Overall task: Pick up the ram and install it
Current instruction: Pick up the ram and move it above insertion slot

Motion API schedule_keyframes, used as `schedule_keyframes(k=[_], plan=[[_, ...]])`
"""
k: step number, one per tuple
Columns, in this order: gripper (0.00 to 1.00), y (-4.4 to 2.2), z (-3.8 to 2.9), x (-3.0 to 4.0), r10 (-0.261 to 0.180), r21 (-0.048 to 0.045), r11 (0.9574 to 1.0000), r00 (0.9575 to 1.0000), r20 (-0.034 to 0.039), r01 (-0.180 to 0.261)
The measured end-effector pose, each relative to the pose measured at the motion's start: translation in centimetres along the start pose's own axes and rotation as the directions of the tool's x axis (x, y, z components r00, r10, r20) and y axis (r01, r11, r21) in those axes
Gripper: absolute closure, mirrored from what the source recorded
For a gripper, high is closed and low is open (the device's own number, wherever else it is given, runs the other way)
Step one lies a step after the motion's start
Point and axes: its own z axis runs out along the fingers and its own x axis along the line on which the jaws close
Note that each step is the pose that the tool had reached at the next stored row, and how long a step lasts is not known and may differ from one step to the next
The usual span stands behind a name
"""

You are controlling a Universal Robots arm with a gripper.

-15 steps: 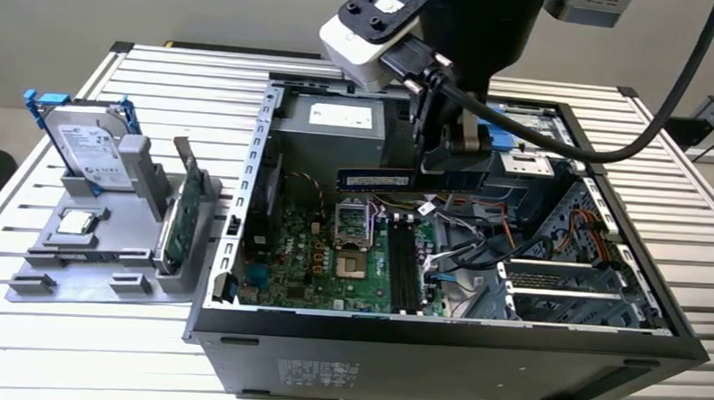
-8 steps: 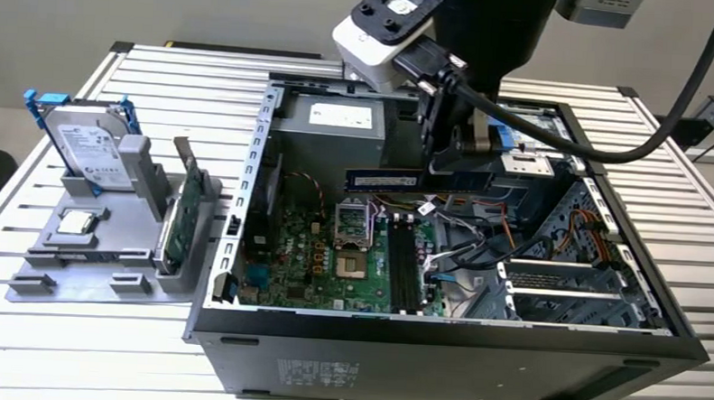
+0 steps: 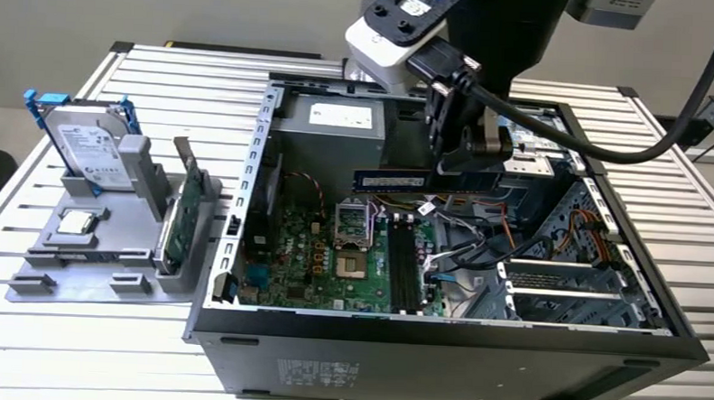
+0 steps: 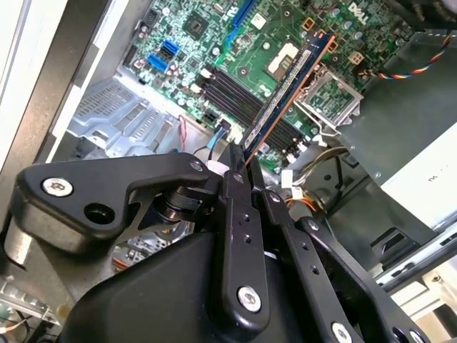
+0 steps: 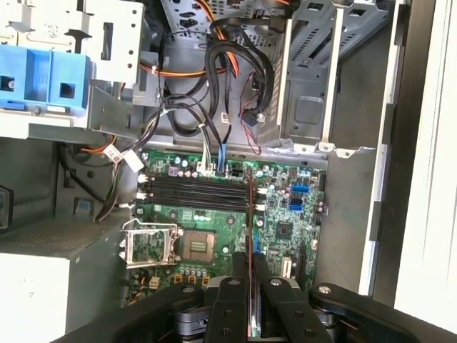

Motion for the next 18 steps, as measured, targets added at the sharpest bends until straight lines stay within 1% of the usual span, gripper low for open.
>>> schedule_keyframes(k=[18], plan=[[1.0,1.03,0.01,-0.06,0.0,0.0,1.0,1.0,0.0,0.0]])
